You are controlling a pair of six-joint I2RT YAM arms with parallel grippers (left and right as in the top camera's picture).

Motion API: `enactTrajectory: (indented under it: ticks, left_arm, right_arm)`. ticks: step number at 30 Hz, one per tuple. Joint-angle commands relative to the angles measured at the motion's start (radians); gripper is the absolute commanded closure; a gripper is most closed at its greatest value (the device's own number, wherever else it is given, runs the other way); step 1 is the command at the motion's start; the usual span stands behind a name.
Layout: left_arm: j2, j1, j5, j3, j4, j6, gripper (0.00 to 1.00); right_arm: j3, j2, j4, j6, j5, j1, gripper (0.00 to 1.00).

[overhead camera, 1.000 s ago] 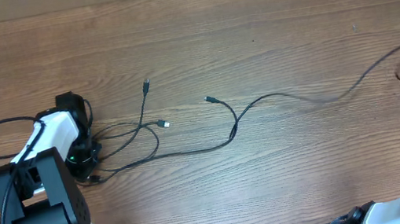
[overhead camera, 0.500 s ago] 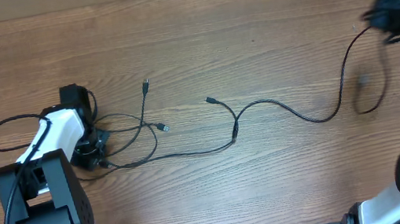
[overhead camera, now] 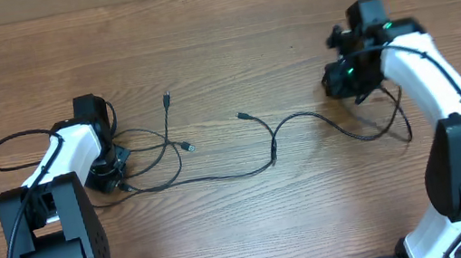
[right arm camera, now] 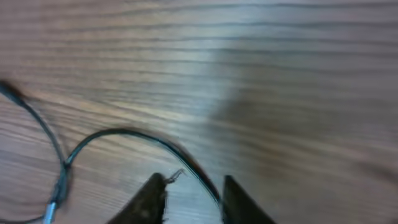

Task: Untangle cables

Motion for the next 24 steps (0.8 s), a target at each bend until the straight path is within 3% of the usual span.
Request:
enactTrajectory:
  ticks: [1,2,4,7,12,16,17,19,23,24]
  left_arm:
    - [0.036,-0.013,0.090,-0.019,0.018,0.018,0.89]
    - [0.036,-0.013,0.090,-0.019,0.018,0.018,0.90]
    - [0.036,-0.013,0.090,-0.019,0.017,0.018,0.89]
    - [0.036,-0.013,0.090,-0.019,0.016,0.018,0.89]
    - [0.036,-0.013,0.090,-0.019,0.016,0.018,0.89]
    - [0.036,-0.013,0.090,-0.019,0.017,0.018,0.87]
    - [0.036,-0.013,0.090,-0.019,0.018,0.018,0.87]
    - [0.036,-0.013,0.090,-0.019,0.018,0.018,0.87]
    - [0.036,-0.013,0.090,-0.019,0.017,0.018,0.86]
    - [0.036,-0.013,0.090,-0.019,0.016,0.018,0.86]
  right_arm:
    - [-0.083,-0.001,0.064,-0.045,0.023,0.020,0.66]
    - [-0.106,-0.001,0.085,-0.045,0.028,0.024,0.62]
    - [-0.155,-0.001,0.135,-0.045,0.028,0.029,0.44]
    - [-0.214,-0.001,0.196,-0.044,0.027,0.037,0.34]
    - [-0.305,-0.001,0.315,-0.044,0.031,0.063,0.29]
    - [-0.363,0.000,0.368,-0.044,0.051,0.119,0.30]
    - [-0.374,0.000,0.375,-0.043,0.080,0.138,0.32]
    - [-0.394,0.000,0.391,-0.038,0.189,0.180,0.50]
    - [-0.406,0.005,0.415,0.002,0.446,0.237,0.96]
    - [-0.404,0.004,0.425,0.026,0.489,0.237,0.96]
